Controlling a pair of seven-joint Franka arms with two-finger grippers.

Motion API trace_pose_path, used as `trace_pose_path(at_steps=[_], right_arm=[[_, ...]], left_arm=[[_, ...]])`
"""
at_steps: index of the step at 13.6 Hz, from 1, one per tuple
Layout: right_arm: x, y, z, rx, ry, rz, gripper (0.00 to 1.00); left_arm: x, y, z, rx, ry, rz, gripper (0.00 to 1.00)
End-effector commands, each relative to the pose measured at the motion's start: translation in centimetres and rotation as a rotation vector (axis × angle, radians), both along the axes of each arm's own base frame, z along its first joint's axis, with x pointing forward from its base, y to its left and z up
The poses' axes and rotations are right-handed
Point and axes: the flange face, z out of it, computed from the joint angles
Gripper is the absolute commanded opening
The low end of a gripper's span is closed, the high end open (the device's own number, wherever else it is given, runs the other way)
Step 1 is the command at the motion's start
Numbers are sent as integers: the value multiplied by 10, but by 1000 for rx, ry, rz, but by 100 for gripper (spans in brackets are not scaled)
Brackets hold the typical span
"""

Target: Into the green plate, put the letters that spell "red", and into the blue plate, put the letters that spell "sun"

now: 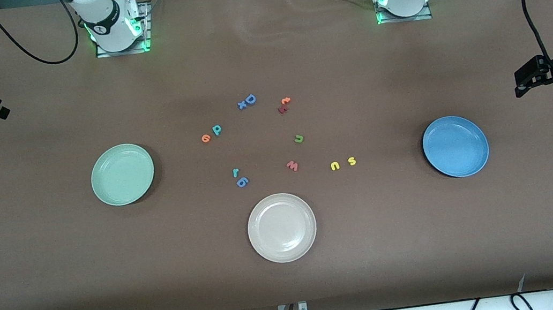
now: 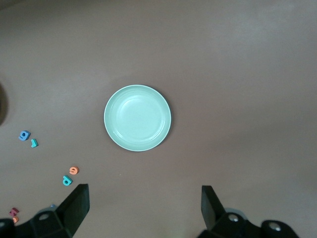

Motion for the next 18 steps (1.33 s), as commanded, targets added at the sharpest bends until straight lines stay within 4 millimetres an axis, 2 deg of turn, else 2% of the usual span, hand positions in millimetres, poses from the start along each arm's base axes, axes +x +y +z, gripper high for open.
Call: trace_pose_path(at_steps=[1,18], right_arm=[[-1,-1,2,-16,6,-10,100],[-1,-2,2,-16,6,-12,100]], left_arm=[[-7,2,2,22,7,0,100],[-9,0,5,20,21,76,100]])
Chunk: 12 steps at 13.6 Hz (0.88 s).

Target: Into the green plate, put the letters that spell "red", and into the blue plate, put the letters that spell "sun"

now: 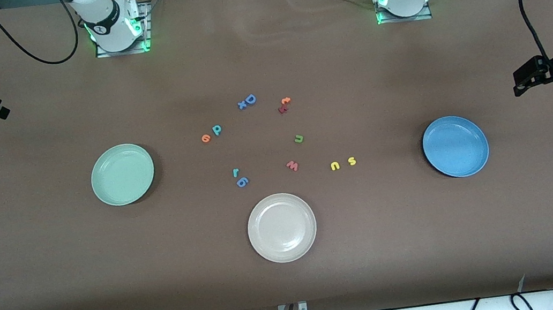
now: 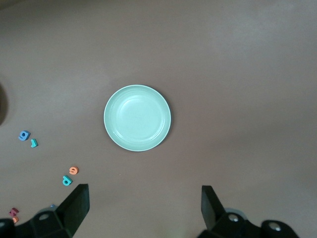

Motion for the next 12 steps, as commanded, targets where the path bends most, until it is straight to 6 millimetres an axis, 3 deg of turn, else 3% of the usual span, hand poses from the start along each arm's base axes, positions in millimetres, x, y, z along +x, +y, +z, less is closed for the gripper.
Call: trace_pose_path(at_steps=[1,10,12], right_arm=[[-1,-2,2,-15,6,-11,100],[-1,-1,2,-16,6,-10,100],[-2,-1,1,-16,9,-10,100]], left_arm=[[-7,0,6,22,2,15,100],[-7,-3,7,22,5,12,100],[-4,-7,-1,23,19,4,100]])
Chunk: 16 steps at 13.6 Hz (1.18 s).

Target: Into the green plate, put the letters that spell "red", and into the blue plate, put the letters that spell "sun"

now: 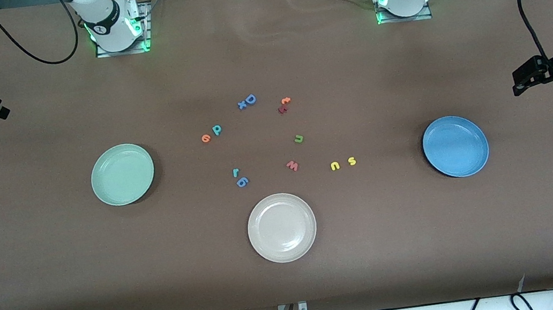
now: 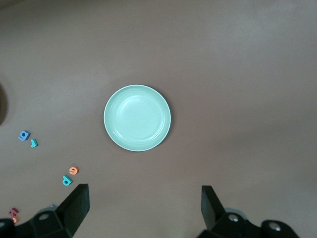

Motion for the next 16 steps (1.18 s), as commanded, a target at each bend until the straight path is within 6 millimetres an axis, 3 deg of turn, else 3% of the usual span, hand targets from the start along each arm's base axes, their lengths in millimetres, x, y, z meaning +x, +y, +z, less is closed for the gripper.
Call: trace_pose_path(at_steps=[1,4,7,10,13,16], right_arm=[[-1,0,0,-16,12,-10,100],[-1,2,-3,-16,18,-7,100],[-3,10,-5,-18,33,1,100],[-3,36,-10,-25,47,-41,100],[-1,97,-22,-37,60,-64,100],[3,168,-49,-42,76,-110,99]], left_arm=[[-2,-9,-1,24,13,-9,100],[6,-9,-22,25,47,-11,100],[13,-23,-43,-44,80,45,100],[23,-54,-77,-57,133,47,100],[30,-78,-109,-44,182,42,100],[35,-124,-149,-26,216,-10,100]])
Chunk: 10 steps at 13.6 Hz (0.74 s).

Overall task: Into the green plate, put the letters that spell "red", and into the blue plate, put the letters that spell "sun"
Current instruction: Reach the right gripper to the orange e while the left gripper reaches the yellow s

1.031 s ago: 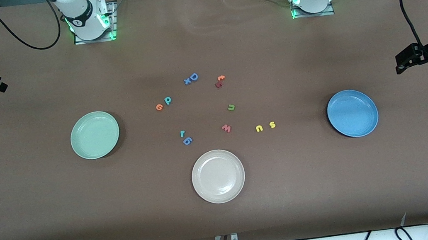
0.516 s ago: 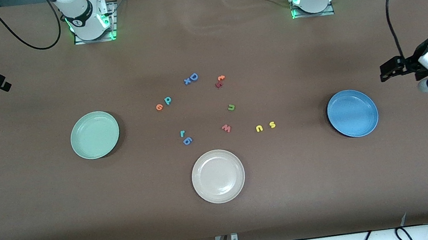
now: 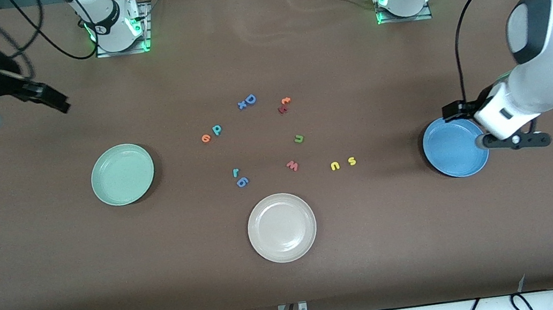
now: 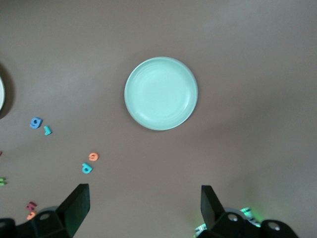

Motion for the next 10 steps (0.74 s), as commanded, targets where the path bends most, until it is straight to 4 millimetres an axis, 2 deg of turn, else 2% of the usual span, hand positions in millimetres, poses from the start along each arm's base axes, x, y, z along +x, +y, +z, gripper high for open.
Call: trace_pose_path(at_steps=[1,2,4,5,6,8,10], right_arm=[[8,50,-30,16,12,-72,99],[10,68,-43,44,12,-113,99],[8,95,-81,67,-10,-163,99],[4,106,-106,75,-28,-179,99],[2,111,-131,84,-44,-203,99],[-7,125,-184,102,-52,-239,99],[-17,124,-234,103,-29,-246,99]], left_arm=[[5,-44,-22,1,-10,-5,100],[5,-60,-27,10,-25,9,100],[7,-68,-53,32,12,71,100],[7,-72,-66,39,29,73,100],[7,-81,-76,39,42,59,100],[16,-88,-84,-5,3,79,100],[20,-93,-105,-64,19,115,100]])
